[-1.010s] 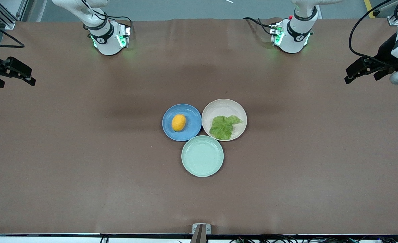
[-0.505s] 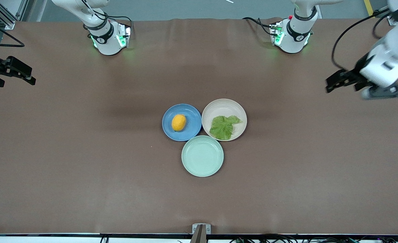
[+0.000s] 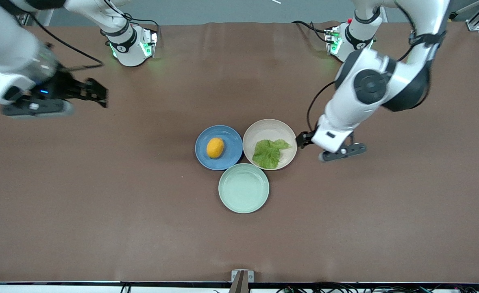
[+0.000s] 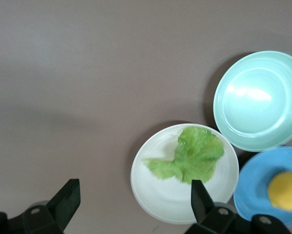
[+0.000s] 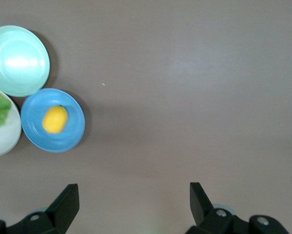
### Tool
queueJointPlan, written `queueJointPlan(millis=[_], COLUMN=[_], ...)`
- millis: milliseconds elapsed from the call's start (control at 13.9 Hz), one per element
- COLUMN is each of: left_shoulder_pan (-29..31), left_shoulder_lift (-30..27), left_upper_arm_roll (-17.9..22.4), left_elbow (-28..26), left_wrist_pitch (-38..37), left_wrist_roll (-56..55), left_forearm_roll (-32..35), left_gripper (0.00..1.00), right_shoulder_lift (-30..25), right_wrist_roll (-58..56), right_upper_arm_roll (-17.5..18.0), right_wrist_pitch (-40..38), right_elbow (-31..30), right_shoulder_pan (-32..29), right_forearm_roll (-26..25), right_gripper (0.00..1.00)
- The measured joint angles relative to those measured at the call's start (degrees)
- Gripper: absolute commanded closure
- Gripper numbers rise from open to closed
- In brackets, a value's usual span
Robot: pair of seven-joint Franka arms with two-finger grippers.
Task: Pick lemon and lettuce from plates
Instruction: 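Lower the left gripper onto the lettuce while the right gripper reaches the lemon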
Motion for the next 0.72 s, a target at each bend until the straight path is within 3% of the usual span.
queueJointPlan(millis=[433, 722], left_shoulder_pan=[-6.2, -6.8], left_shoulder_lift=[13.3, 17.9], left_upper_arm_roll=[0.0, 0.0], left_elbow=[-2.1, -1.9], left_wrist_pitch=[16.2, 19.5], left_wrist_roll=[-13.3, -14.3], left_forearm_roll=[7.0, 7.6], left_gripper=[0.21, 0.43], right_shoulder_lift=[16.1, 22.7], right_wrist_roll=[8.4, 23.5], right_upper_arm_roll=[0.1, 0.1], right_wrist_pitch=[7.6, 22.3], right_elbow=[-1.2, -4.7], right_shoulder_pan=[14.4, 22.0], right_forearm_roll=[0.2, 1.0], right_gripper=[0.0, 0.0])
